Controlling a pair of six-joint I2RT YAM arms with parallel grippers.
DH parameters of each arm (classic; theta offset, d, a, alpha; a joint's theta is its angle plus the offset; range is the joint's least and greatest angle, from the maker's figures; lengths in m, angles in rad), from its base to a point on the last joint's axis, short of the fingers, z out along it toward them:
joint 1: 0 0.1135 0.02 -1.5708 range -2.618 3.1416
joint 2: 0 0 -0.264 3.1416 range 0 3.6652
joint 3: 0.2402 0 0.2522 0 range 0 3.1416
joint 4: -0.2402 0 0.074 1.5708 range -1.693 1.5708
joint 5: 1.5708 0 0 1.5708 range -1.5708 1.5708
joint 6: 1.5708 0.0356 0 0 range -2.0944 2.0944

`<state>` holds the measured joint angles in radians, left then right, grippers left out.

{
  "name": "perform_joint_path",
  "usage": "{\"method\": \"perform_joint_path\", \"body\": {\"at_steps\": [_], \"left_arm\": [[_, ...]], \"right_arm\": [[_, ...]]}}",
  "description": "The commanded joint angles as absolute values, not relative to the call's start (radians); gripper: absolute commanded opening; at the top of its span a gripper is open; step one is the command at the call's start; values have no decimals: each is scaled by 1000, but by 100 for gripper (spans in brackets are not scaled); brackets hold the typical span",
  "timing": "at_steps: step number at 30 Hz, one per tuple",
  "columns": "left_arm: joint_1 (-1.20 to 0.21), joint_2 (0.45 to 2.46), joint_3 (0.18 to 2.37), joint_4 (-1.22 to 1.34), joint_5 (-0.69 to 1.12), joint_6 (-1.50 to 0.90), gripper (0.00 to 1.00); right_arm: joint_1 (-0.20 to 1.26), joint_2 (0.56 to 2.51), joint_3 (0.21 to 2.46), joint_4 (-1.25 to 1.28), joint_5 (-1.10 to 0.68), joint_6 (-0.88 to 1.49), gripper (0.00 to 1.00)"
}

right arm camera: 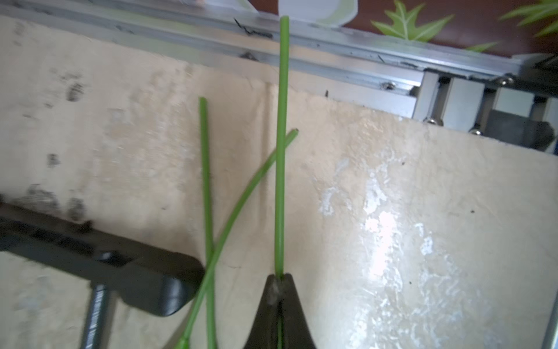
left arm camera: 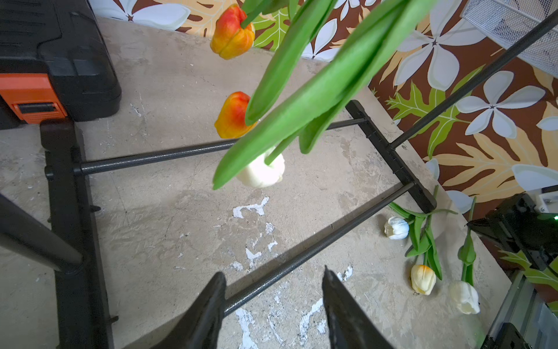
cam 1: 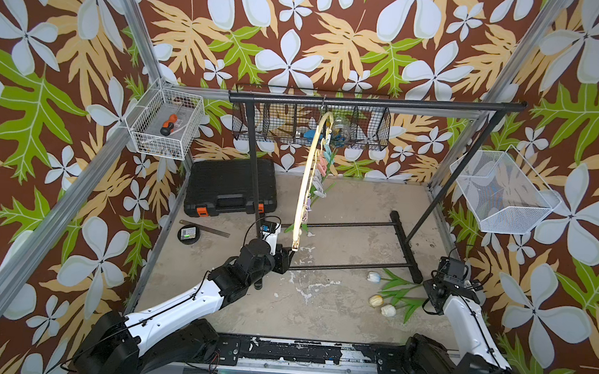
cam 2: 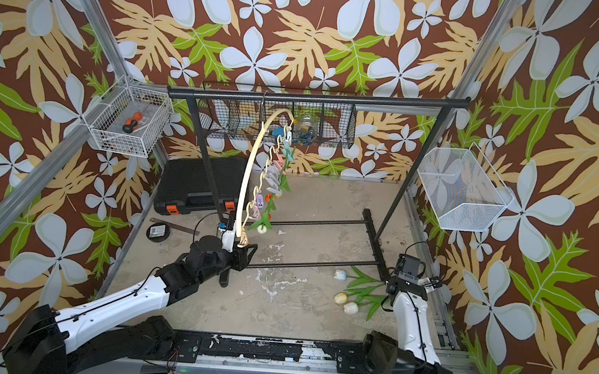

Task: Dry the flowers on a clothes hanger
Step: Pick up the flower at the center of the board.

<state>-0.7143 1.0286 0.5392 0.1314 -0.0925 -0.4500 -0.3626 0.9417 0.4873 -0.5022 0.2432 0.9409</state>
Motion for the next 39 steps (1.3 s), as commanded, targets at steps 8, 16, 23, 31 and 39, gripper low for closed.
{"method": "perform_joint_path", "body": {"at_steps": [8,16,23,31,39], "left_arm": [[-715,988,564,137,-83,-478,54],[-715,950,603,84,-100,-493,54],[-715,886,648,-2,-161,-480,54],[-705,860,786,-73,-159,-376,56],[-574,948,959,-178,48,-260,63]], "right_arm": [[-360,659,580,-439,51,731,0],[-360,515,510,-24,-577,600,0],[-360,495,461,249,-806,670,0],[-281,515,481,467,-917,653,0],[-97,606,505,663,-927,642,0]]}}
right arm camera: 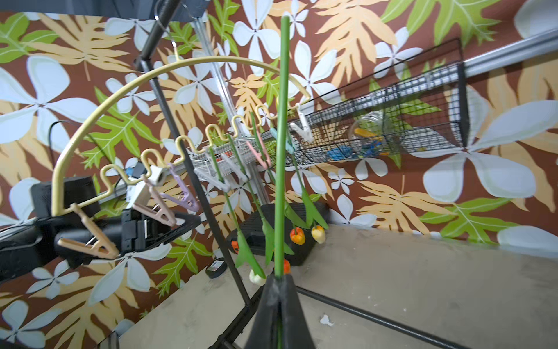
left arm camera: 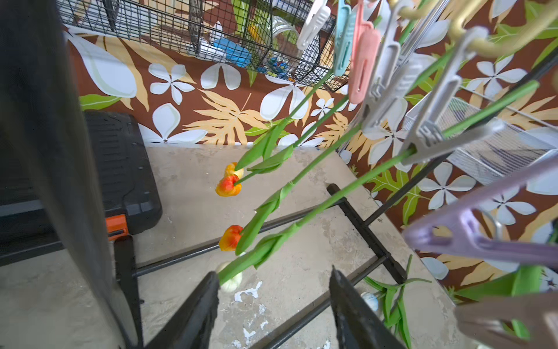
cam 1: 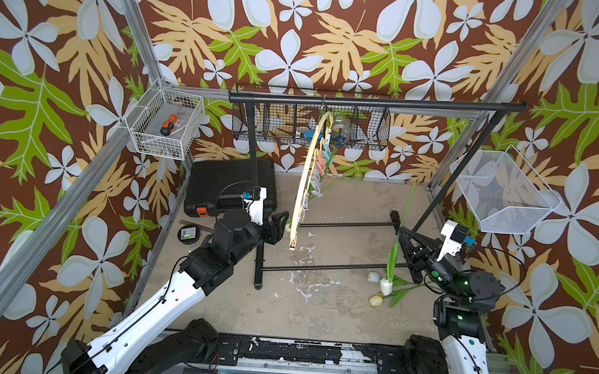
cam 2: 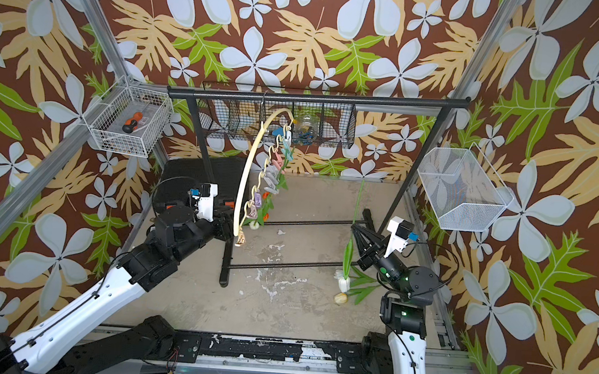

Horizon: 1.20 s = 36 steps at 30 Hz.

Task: Dry the flowers on a clothes hanger
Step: Pick up the flower at the center of the board, then open the clamp at the hanger.

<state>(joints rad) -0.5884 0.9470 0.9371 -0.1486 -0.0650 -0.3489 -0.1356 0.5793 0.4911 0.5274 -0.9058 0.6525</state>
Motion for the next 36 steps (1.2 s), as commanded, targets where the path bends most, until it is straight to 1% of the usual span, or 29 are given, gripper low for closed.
{"method": "perform_joint_path", "body": {"at_steps": [1,2,3,5,6,8,9,12,16,19,21,24,27,31,33,36], "left_arm": [[-571,949,962,-165,85,-222,64],[-571,951,969,-156,121,-176,66],[-571,951,974,-153,142,-125,71],[-571,947,985,-144,134,-48,80],[-569,946,994,-139,116,-17,83],[-564,946,1001,-116,138,36,90],[-548,947,999,-83,175,56,90],[-527,971,1045,-89,254,100,91],[-506,989,1084,-117,267,192,92],[-457,983,1095,-124,374,232,92],[-433,987,1107,-141,469,277,89],[-426,1018,1158,-225,565,362,89],[-427,1038,1186,-244,623,405,87],[-426,1046,1187,-225,637,458,83],[-425,1048,1191,-235,617,509,78],[-414,1075,1218,-271,644,537,78]], "right_arm": [[-80,622,512,683,-937,639,0],[-61,639,516,715,-951,639,0],[-41,657,523,743,-963,635,0],[-3,688,537,767,-976,611,0],[16,705,543,776,-976,597,0],[54,736,550,800,-981,575,0],[73,756,554,814,-979,566,0],[115,812,562,877,-994,571,0],[157,878,584,922,-1019,567,0],[176,913,595,960,-1046,572,0],[185,927,600,980,-1064,571,0],[190,939,607,986,-1073,558,0],[191,950,616,961,-1079,540,0],[205,954,608,980,-1096,533,0],[214,957,610,977,-1107,529,0],[221,959,602,979,-1108,522,0]]}}
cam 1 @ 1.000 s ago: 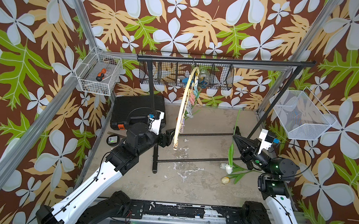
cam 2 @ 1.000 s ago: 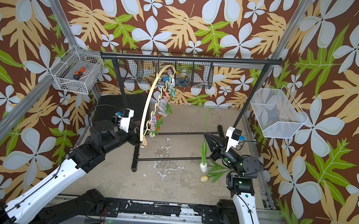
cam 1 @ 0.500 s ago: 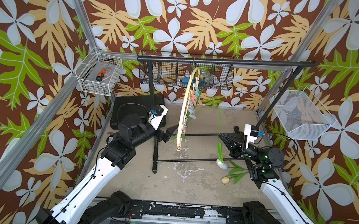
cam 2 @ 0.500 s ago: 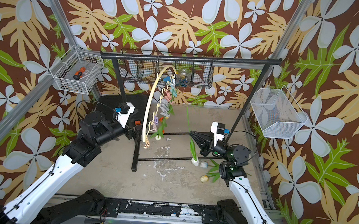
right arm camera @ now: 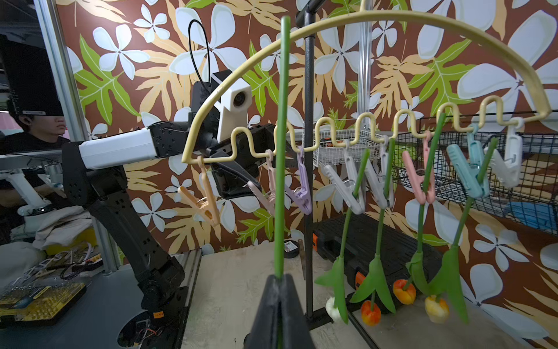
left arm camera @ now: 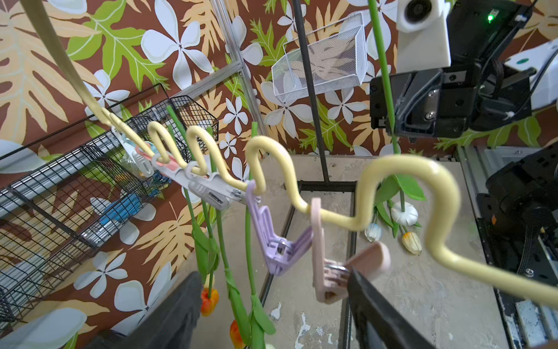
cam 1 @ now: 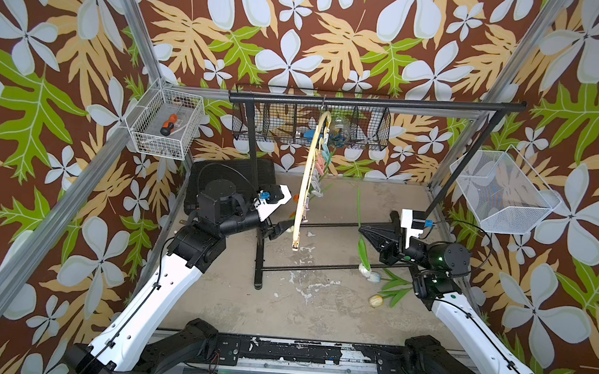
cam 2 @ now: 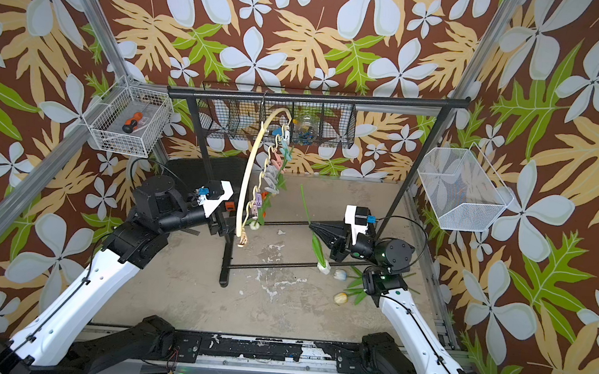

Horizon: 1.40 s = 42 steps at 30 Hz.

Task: Dry the flowers on a clothes hanger
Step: Open the clamp at the hanger.

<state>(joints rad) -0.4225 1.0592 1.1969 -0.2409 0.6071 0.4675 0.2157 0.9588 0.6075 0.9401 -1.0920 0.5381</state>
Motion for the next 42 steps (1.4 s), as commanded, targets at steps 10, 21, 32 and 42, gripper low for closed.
{"method": "perform_joint_path", "body": {"at_steps": [10,21,32,42], "left_arm": [[-393,1140,1329,-399,731,630,66],[-370,1199,1340,-369,769,618,68],[-415,1221,1309,-245,740,548,70],[-451,1229,1299,-182,712,484,71]], "right_arm": [[233,961,595,985,-1116,520,0],[235,959,598,972,-1118,515,0],[236,966,616,947,-1112,506,0],[244,970,627,942,-1111,508,0]]}}
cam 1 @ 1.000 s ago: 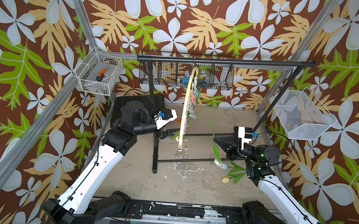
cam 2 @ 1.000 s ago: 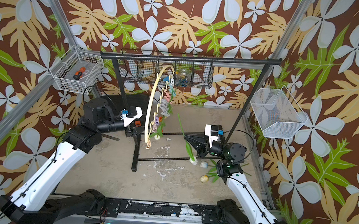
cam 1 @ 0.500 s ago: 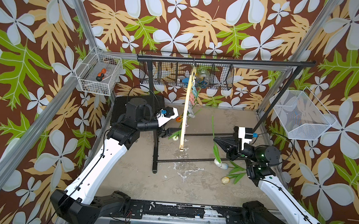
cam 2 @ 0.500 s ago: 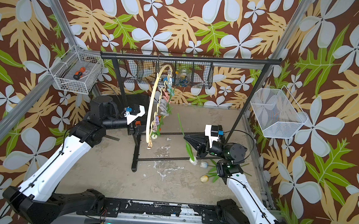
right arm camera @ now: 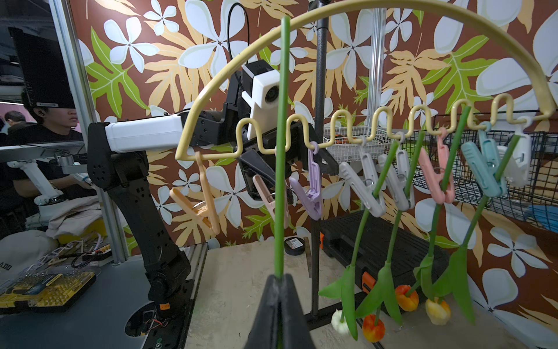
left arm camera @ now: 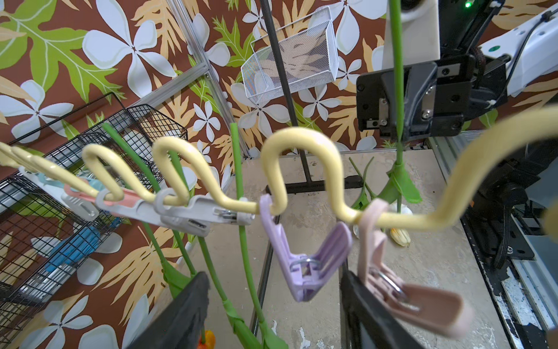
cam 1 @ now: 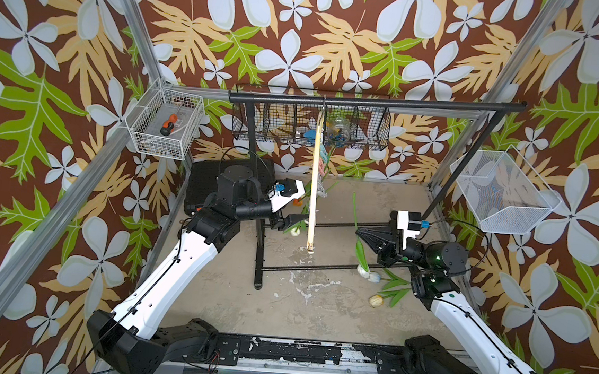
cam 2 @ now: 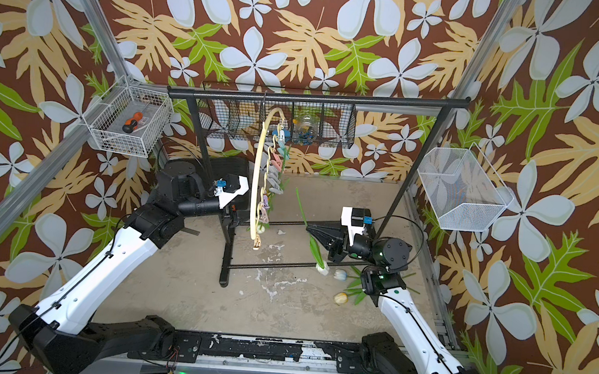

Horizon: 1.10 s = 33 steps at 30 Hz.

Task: Dry the flowers on a clothes hanger
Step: Open the clamp at the hanger.

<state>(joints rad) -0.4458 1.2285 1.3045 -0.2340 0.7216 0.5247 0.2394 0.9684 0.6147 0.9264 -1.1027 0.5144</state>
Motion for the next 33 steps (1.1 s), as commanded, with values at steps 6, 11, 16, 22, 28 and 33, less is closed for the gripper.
{"method": "perform_joint_path", "body": {"at_steps": [6,11,16,22,28,33], "left_arm": [[-506,1234,1305,-153,662,429,60],[-550,1222,1286,-100,612,380,62],[-580,1210,1276,-67,546,345,66],[-593,1201,1273,-58,488,318,64],[-627,1197,1266,-68,445,326,64],[-662,1206,1262,-72,397,335,64]], "right_arm": [[255,970,634,930,-1090,506,0],[311,963,655,852,-1020,443,0],[386,962,688,813,-943,413,0],[432,961,707,813,-919,416,0],[448,943,721,783,-906,409,0],[457,928,737,745,-899,397,0]]}}
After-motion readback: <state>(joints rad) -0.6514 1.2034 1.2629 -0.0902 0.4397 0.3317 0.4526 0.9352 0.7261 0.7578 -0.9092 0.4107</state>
